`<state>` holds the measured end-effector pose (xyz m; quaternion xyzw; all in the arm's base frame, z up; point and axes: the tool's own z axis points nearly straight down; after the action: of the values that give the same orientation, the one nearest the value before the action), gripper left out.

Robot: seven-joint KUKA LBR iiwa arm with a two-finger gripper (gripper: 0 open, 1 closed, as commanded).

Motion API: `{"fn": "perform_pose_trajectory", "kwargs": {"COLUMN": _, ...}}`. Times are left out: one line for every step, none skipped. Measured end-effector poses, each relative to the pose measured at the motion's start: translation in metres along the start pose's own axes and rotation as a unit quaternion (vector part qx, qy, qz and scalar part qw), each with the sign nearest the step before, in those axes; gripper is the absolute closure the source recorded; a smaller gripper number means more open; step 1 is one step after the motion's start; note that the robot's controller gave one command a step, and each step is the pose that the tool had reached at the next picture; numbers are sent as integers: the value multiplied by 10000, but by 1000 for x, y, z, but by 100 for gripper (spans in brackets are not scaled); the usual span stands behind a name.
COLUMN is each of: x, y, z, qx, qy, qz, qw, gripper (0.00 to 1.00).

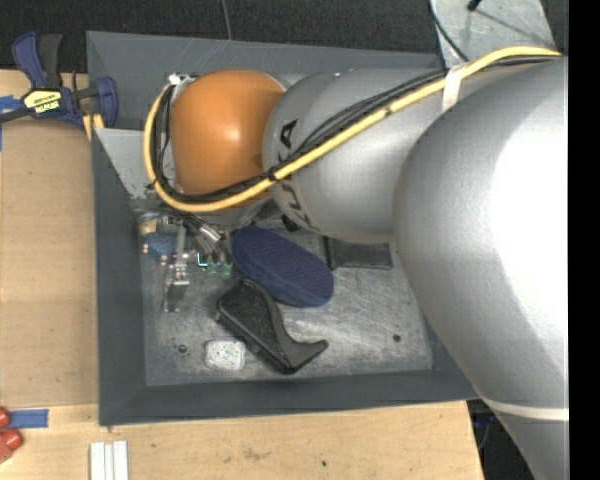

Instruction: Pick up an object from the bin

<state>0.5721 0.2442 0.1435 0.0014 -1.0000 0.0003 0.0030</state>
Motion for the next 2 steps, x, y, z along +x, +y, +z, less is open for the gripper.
{"fn": "perform_pose_trajectory", "kwargs": {"x": -29, "y": -61, "z": 68, "qx": 18, "qy": -15, "qz": 210, "qw": 9998, "gripper": 0}}
{"fn": "perform_pose_trajectory", "kwargs": {"x": 35, "y": -107, "z": 48, "qx": -3, "qy": -31, "qz": -652, "qw": 9979, "gripper": 0}}
